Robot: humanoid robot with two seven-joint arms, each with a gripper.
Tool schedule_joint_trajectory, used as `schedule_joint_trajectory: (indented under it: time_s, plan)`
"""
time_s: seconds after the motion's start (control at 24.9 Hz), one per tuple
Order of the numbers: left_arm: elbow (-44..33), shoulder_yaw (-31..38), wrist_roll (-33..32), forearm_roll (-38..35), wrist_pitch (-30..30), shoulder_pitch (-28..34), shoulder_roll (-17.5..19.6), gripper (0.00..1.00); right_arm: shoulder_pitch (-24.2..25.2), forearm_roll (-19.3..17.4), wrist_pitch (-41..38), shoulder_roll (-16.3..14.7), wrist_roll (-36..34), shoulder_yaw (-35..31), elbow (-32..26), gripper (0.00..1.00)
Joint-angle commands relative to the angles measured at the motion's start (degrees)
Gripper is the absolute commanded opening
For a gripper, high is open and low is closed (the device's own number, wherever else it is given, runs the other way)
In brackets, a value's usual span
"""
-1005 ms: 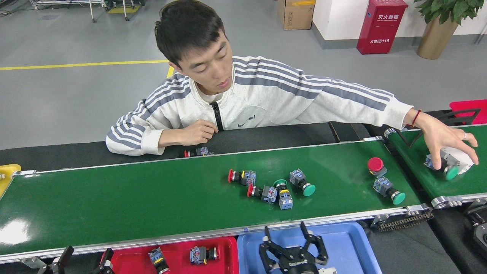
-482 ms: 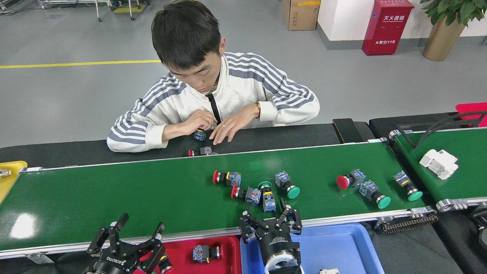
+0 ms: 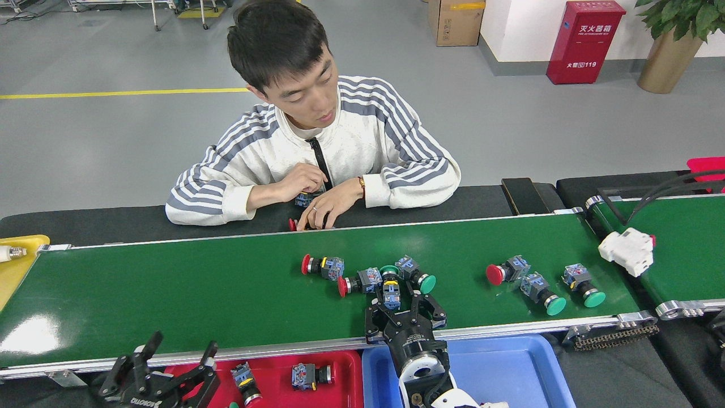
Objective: Pick switch part from conveyor to tray
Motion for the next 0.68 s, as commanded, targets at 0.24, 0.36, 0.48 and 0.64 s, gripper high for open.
schedule_joint_trajectory:
  time_s: [0.24, 0.36, 0.48, 0.64]
  plan:
    - [-0.79, 2.23, 0.83, 0.46, -0.27, 0.45, 0.36, 1.00, 6.90, 1.19, -4.83, -5.29, -0.40, 18.25, -17.82, 0.58]
    - [-0.70, 0.57, 0.74, 0.37, -1.06, -0.34, 0.45, 1.00, 6.90, 2.15, -5.01, -4.76, -0.49, 21.24, -17.90, 1.00]
    - [-0.70, -4.53, 0.56, 0.20, -1.06, -0.87, 0.54, 1.00, 6.37, 2.06, -4.83, -4.76, -0.58, 20.37, -17.99, 1.00]
    - [-0.70, -10.34, -0.05, -0.68, 0.17, -3.06, 0.36, 1.00, 8.04, 1.89, -4.30, -5.20, -2.78, 9.82, -18.61, 1.00]
